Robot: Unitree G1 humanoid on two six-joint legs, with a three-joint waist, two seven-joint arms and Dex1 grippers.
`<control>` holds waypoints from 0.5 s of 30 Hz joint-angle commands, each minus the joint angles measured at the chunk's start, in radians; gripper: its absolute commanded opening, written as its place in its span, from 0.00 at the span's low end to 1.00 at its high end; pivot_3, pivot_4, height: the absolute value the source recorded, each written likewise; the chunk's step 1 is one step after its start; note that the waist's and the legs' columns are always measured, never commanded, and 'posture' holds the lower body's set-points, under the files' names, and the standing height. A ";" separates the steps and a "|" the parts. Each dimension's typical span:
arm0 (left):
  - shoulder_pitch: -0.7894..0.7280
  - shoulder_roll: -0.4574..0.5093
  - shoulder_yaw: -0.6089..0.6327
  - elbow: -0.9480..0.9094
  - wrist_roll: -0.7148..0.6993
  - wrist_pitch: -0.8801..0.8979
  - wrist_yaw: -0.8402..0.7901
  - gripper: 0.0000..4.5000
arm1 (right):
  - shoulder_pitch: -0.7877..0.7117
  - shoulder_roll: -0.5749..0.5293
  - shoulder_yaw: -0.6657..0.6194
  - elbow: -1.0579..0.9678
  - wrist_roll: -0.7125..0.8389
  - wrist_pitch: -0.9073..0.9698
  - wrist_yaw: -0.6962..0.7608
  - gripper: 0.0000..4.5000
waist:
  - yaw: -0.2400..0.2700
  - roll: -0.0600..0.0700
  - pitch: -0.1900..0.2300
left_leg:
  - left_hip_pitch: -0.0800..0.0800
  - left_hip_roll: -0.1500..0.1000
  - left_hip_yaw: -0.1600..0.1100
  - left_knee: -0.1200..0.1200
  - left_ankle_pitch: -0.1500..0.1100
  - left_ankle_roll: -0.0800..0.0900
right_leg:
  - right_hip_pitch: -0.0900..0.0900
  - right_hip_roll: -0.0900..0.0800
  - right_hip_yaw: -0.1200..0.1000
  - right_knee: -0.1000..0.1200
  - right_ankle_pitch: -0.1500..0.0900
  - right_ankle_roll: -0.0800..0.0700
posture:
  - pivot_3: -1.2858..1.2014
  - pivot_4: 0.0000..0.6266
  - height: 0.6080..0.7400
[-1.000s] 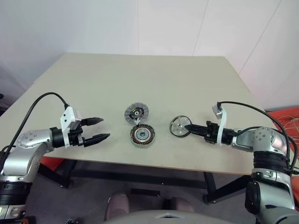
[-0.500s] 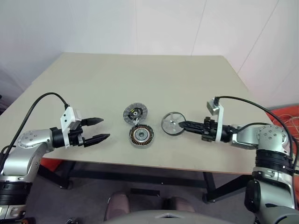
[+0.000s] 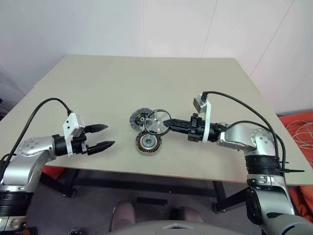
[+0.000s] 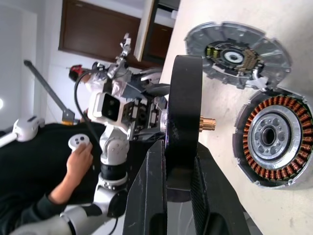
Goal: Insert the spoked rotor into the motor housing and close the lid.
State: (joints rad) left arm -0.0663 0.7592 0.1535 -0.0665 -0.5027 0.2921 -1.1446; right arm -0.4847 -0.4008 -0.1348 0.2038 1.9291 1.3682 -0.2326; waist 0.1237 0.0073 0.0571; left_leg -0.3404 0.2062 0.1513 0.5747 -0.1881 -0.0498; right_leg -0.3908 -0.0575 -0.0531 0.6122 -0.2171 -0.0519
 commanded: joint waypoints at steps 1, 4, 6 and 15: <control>-0.002 0.008 0.023 -0.035 -0.006 -0.003 0.008 0.88 | -0.005 0.030 0.028 -0.018 0.043 -0.026 -0.020 0.07 | 0.000 0.000 0.000 | -0.001 0.000 0.000 0.000 0.000 0.000 | -0.001 0.000 0.000 0.000 0.000 0.000 | 0.52 0.00 1.00; 0.002 0.008 0.023 -0.039 -0.008 -0.002 0.011 0.88 | 0.005 0.060 0.061 0.008 0.043 -0.030 -0.043 0.07 | 0.000 0.000 0.000 | -0.007 0.000 0.000 0.000 0.002 -0.004 | -0.007 0.000 0.000 0.001 0.000 0.000 | 0.52 0.00 1.00; 0.005 0.009 0.026 -0.043 -0.009 -0.001 0.013 0.88 | 0.017 0.074 0.075 0.021 0.043 -0.042 -0.068 0.07 | 0.000 0.000 0.000 | -0.009 0.000 -0.001 0.000 0.002 -0.004 | -0.008 0.000 0.000 0.001 0.000 0.000 | 0.52 0.00 1.00; 0.038 0.016 0.045 -0.072 -0.013 0.003 0.029 0.88 | 0.012 0.135 0.086 0.039 0.043 -0.095 -0.141 0.07 | -0.003 -0.001 0.000 | -0.009 0.000 -0.001 0.000 0.002 -0.004 | -0.009 0.000 0.000 0.002 0.000 0.000 | 0.52 0.00 1.00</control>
State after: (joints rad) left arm -0.0277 0.7594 0.1667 -0.0977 -0.5038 0.2955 -1.1230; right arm -0.4537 -0.2705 -0.0459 0.2555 1.9356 1.2877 -0.3604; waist 0.1211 0.0066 0.0568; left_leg -0.3495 0.2058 0.1506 0.5751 -0.1859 -0.0538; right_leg -0.3997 -0.0574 -0.0533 0.6138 -0.2168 -0.0516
